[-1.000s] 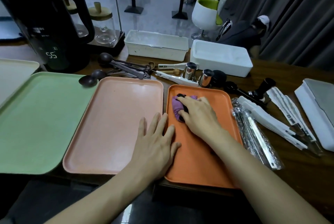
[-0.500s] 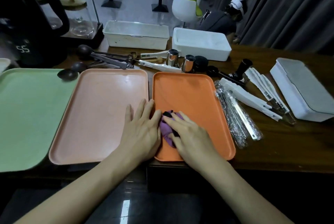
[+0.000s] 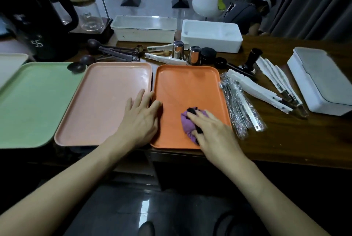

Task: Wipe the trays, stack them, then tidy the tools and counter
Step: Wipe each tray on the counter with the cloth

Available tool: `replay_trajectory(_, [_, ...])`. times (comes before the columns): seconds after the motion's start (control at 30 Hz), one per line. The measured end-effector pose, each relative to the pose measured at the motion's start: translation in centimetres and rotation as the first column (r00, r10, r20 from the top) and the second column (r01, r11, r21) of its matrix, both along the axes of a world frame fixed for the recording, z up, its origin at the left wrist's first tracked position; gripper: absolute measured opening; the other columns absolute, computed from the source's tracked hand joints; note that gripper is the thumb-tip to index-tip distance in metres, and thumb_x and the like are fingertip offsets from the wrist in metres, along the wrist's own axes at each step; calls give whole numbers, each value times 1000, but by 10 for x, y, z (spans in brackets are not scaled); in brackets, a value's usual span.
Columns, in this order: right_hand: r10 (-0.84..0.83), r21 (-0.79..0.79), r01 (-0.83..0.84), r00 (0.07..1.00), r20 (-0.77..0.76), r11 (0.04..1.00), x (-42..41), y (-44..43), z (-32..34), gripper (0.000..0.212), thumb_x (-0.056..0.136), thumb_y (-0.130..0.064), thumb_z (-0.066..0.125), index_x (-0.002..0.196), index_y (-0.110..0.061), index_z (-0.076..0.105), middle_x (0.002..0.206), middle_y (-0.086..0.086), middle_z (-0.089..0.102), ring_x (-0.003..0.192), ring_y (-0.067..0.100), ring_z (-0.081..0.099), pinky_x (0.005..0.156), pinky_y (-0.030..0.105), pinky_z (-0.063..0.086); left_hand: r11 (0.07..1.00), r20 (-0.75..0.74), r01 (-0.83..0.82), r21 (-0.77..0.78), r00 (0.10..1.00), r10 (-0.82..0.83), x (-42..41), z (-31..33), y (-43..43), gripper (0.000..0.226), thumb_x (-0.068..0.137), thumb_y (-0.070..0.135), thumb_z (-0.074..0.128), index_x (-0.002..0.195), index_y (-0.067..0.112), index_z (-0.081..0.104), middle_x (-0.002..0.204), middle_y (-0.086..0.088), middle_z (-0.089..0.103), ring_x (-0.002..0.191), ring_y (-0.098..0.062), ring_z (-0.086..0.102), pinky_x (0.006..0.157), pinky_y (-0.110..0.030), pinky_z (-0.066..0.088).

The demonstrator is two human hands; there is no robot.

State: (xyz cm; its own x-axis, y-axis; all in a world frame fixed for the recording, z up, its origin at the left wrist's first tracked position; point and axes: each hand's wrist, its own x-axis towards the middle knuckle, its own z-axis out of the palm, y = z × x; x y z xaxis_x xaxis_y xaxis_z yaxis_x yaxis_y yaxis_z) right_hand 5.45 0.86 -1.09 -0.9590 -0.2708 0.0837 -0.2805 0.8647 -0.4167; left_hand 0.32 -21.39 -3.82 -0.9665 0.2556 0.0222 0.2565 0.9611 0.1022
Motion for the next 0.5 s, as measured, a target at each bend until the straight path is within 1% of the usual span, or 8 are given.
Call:
replay_trajectory(0.07, [109,-59,-110,994,-13,992,6,-33,-7,59,90,-8,60,145,-27,52,151,-4,50,142,22,36,108,34,38,1000,10,20,8,1000,-20,-2,1,-2,72,83,45,12,138,18,51,160,-13,31,154,-37,15,115,-58,20])
replay_trajectory(0.13, [143,-81,-143,990,-8,986,11,-47,-9,59,92,-7,57,147,-28,50,153,-4,47,146,21,32,110,34,38,1000,23,27,-9,999,-27,-2,2,-6,76,82,48,10,141,20,49,163,-10,28,155,-36,11,115,-58,19])
replay_trajectory(0.2, [131,-91,-128,991,20,988,13,-32,-3,57,94,-8,57,146,-32,51,151,-8,49,144,18,33,108,37,41,999,4,27,-20,1000,-27,-2,2,-7,74,83,47,10,142,22,48,163,-9,28,155,-35,12,115,-58,20])
replay_trajectory(0.27, [113,-54,-110,991,69,992,13,1,3,56,95,-12,58,144,-39,52,149,-12,50,141,16,39,106,37,42,999,2,18,-26,1000,-18,-2,4,-6,70,86,45,12,142,23,48,162,-9,28,155,-35,12,116,-59,20])
replay_trajectory(0.37, [13,18,-15,994,106,1000,16,46,10,56,96,-17,61,141,-49,51,149,-17,50,135,16,49,109,33,39,999,52,-19,-36,998,21,-2,4,-4,50,100,36,25,147,26,41,166,-6,19,157,-32,2,122,-59,11])
replay_trajectory(0.43, [-30,59,25,995,93,998,19,58,14,57,96,-17,60,141,-52,50,150,-19,47,135,12,49,107,29,40,999,47,-12,-35,999,14,-2,3,-4,45,103,31,33,147,26,40,167,-6,17,157,-31,0,123,-59,9])
replay_trajectory(0.5, [-25,94,18,997,67,995,24,56,14,58,97,-14,58,143,-49,49,150,-19,48,139,8,43,106,29,40,1000,33,-8,-15,999,8,-1,1,-4,44,102,30,36,145,23,42,166,-7,20,157,-33,2,122,-60,11])
